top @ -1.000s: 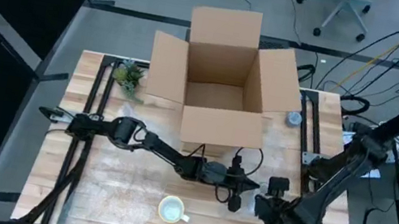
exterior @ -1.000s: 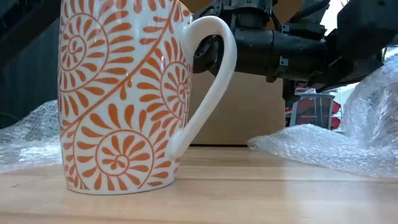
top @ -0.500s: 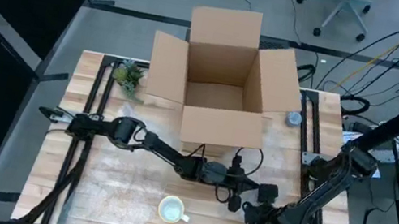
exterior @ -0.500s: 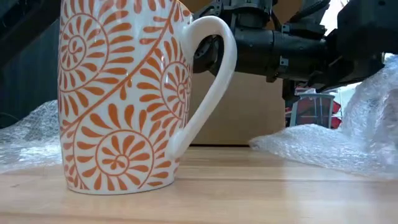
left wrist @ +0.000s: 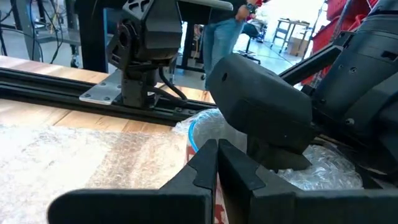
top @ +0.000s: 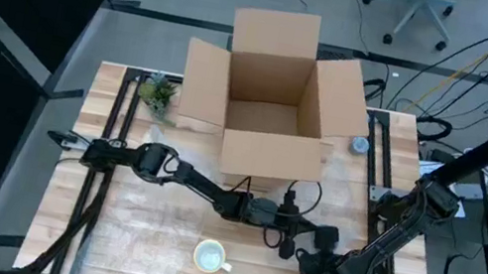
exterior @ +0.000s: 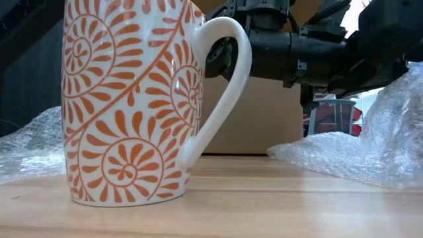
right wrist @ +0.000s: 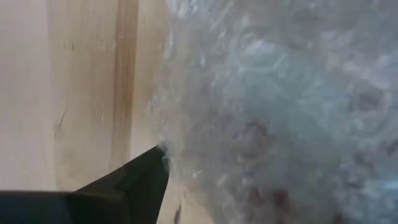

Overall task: Wrap mug
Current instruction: Wrap the red mug with bubble wrap

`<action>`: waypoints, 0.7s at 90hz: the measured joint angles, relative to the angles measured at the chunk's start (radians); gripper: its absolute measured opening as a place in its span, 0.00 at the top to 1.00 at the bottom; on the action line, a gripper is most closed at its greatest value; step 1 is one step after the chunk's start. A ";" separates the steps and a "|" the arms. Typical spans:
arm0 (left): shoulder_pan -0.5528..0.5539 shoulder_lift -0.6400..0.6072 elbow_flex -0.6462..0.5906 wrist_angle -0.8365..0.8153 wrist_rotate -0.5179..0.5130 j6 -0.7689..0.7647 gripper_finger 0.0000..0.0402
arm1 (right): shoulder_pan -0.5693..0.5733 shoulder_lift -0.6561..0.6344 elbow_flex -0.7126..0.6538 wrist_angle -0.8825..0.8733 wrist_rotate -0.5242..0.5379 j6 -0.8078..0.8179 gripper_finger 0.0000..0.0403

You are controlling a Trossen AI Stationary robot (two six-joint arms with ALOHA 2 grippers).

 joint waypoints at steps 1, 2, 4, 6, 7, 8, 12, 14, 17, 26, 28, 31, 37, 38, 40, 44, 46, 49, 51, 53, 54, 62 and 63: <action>0.000 0.000 0.000 0.000 0.000 -0.007 1.00 | 0.000 0.000 0.000 0.000 0.000 -0.002 0.41; 0.000 0.000 0.000 0.000 0.000 -0.015 1.00 | 0.000 0.000 0.000 0.000 -0.001 -0.005 0.41; 0.000 0.000 0.000 0.000 0.000 -0.034 1.00 | 0.000 0.000 0.000 -0.002 -0.002 -0.012 0.43; 0.000 0.000 0.000 0.000 0.001 -0.055 1.00 | -0.001 0.000 0.000 -0.003 -0.002 -0.020 0.45; 0.000 0.000 0.000 0.000 0.001 -0.067 1.00 | -0.001 0.000 0.000 -0.004 -0.002 -0.023 0.47; 0.000 0.000 0.000 0.000 0.002 -0.076 1.00 | -0.001 0.000 0.000 -0.004 -0.001 -0.026 0.48; 0.000 -0.001 0.000 -0.001 0.002 -0.090 1.00 | -0.001 0.000 0.000 -0.008 -0.001 -0.042 0.53; 0.000 -0.001 0.000 -0.002 0.003 -0.088 1.00 | -0.001 0.000 0.000 -0.011 -0.001 -0.049 0.57; 0.000 -0.002 0.000 -0.004 0.003 -0.080 1.00 | -0.001 0.000 0.000 -0.016 -0.001 -0.056 0.62; -0.001 -0.005 0.001 -0.019 0.003 -0.096 1.00 | -0.001 0.000 0.000 -0.030 -0.004 -0.063 0.77; -0.001 -0.010 0.002 -0.030 0.006 -0.102 1.00 | 0.000 -0.001 0.000 -0.030 -0.010 -0.063 0.80; -0.001 -0.024 0.002 -0.069 0.007 -0.100 1.00 | 0.001 -0.001 0.001 -0.031 -0.025 -0.063 0.85; 0.000 -0.045 0.008 -0.147 0.007 -0.058 1.00 | 0.003 0.000 -0.001 -0.042 -0.058 -0.077 0.93; 0.000 -0.048 0.009 -0.161 0.006 -0.047 1.00 | 0.003 0.000 -0.001 -0.043 -0.063 -0.078 0.94; 0.000 -0.057 0.011 -0.192 0.004 -0.025 1.00 | 0.003 0.000 -0.001 -0.045 -0.067 -0.078 0.95; 0.000 -0.073 0.012 -0.244 -0.002 0.017 1.00 | 0.003 0.000 -0.002 -0.044 -0.071 -0.079 0.97; 0.000 -0.077 0.016 -0.252 -0.006 0.033 1.00 | 0.003 0.000 -0.001 -0.043 -0.070 -0.079 0.97; 0.000 -0.085 0.019 -0.255 -0.008 0.049 1.00 | 0.002 0.000 -0.001 -0.043 -0.065 -0.080 0.96; 0.000 -0.093 0.019 -0.265 -0.009 0.058 1.00 | 0.002 0.000 -0.001 -0.043 -0.064 -0.082 0.96; 0.000 -0.102 0.019 -0.276 -0.009 0.065 1.00 | 0.002 0.000 -0.001 -0.043 -0.063 -0.083 0.95; 0.000 -0.105 0.019 -0.278 -0.009 0.066 1.00 | 0.002 0.000 -0.001 -0.043 -0.063 -0.083 0.95; 0.000 -0.113 0.020 -0.276 -0.002 0.065 1.00 | 0.002 0.000 -0.001 -0.045 -0.061 -0.083 0.92; 0.001 -0.113 0.020 -0.278 0.003 0.065 1.00 | 0.002 0.000 -0.001 -0.045 -0.061 -0.083 0.92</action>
